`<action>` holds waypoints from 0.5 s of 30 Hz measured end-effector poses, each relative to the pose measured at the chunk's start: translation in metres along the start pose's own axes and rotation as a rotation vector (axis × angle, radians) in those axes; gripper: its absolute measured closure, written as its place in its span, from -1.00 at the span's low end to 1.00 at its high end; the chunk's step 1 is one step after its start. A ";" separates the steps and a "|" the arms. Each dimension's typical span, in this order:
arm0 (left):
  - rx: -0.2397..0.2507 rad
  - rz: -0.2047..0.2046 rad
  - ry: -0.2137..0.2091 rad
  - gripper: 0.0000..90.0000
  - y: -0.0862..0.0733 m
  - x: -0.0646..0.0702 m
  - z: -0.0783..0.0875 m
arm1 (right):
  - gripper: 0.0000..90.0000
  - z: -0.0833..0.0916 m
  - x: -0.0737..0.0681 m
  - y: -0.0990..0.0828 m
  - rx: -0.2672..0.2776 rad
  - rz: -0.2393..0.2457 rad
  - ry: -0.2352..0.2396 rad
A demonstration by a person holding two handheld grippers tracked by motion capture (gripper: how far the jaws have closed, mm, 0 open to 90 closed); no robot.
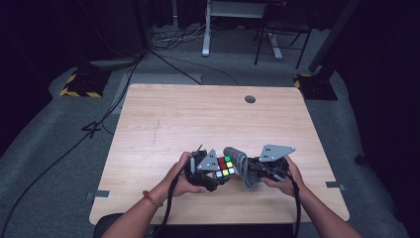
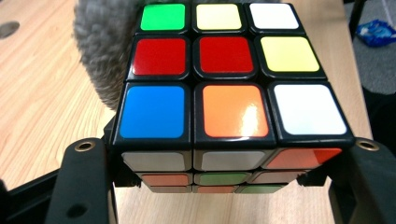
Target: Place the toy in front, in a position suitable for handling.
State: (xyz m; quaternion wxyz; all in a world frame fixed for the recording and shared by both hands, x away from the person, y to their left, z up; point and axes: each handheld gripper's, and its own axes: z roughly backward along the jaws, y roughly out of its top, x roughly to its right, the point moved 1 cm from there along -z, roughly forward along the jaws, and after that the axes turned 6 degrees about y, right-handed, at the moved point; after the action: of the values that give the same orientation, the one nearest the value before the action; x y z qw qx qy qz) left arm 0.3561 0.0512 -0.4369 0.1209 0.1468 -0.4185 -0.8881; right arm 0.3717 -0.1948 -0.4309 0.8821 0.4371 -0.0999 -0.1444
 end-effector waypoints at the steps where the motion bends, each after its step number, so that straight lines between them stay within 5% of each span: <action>1: 0.004 0.001 -0.006 -0.25 0.001 0.000 0.000 | 0.76 -0.001 0.001 -0.001 0.003 -0.012 0.013; 6: 0.000 -0.009 -0.002 -0.25 0.004 0.003 -0.003 | 0.76 -0.007 -0.004 -0.001 0.038 -0.023 0.101; 15: -0.031 -0.027 0.006 -0.25 0.001 0.004 -0.006 | 0.77 -0.002 -0.008 0.002 0.106 -0.031 0.158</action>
State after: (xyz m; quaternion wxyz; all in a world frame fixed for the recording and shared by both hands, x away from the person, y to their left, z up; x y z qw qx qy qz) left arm 0.3549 0.0457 -0.4403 0.1121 0.1531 -0.4023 -0.8956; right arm 0.3651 -0.1889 -0.4308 0.8604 0.4949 -0.0308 -0.1178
